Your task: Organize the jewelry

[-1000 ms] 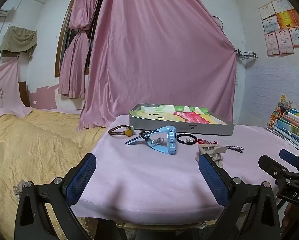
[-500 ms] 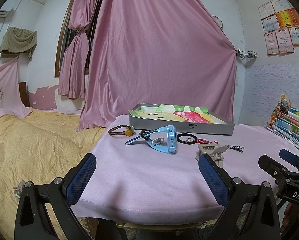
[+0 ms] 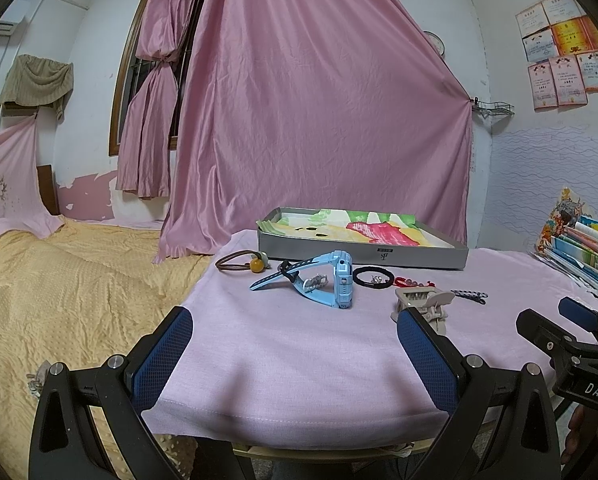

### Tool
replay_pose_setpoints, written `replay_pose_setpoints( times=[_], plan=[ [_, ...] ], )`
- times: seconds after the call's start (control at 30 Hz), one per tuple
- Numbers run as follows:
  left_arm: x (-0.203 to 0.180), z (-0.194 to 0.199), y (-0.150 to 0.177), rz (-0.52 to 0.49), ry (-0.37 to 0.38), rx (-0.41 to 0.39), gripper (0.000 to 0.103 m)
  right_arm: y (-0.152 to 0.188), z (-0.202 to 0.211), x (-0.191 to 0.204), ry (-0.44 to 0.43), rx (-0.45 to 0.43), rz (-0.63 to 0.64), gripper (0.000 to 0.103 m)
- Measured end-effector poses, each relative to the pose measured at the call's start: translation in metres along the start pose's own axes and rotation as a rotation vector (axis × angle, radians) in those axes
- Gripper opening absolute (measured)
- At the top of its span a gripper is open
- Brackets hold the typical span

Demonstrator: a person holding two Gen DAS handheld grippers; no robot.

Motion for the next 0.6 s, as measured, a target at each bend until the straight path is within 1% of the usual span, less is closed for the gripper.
replay_pose_setpoints(
  times=[0.6],
  plan=[
    [-0.0005,-0.0002,-0.0002,-0.002,-0.002,-0.001,0.103,0.0004,-0.0009,-0.0019,-0.001,0.001,-0.001,0.102]
  ],
)
Point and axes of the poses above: each gripper's, at about its wrist camera, not at the fingertips, and z roughly against the way its jaws point, x to its left, y to its underside, the point moved 9 cm from there along -z, roughly the way its jaws point, and after that the axes turned 9 degrees about -x, right-handed, at the moved point
